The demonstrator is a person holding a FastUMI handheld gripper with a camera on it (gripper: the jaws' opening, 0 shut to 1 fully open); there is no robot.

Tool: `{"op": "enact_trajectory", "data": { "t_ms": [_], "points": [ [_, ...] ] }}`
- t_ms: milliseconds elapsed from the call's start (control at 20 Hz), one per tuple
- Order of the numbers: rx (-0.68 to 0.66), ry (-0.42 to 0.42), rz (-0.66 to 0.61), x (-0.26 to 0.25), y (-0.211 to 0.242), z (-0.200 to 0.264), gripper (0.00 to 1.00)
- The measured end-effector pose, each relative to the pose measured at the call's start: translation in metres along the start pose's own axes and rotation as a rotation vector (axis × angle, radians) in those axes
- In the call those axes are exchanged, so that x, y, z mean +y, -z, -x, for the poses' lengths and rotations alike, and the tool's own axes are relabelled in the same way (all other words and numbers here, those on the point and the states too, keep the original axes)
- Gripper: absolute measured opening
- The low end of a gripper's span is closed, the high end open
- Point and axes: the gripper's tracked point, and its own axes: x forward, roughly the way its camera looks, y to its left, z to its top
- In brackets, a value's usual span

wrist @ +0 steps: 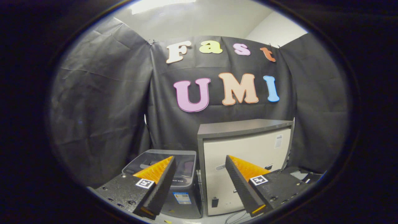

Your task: Put the clothes into the washing machine and then close the washing machine lid.

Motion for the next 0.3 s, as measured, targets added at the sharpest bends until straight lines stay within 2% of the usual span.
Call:
{"op": "enact_trajectory", "data": {
  "t_ms": [300],
  "points": [
    [-0.004, 0.014, -0.019, -0.035, 0.002, -0.004, 0.96]
  ]
}}
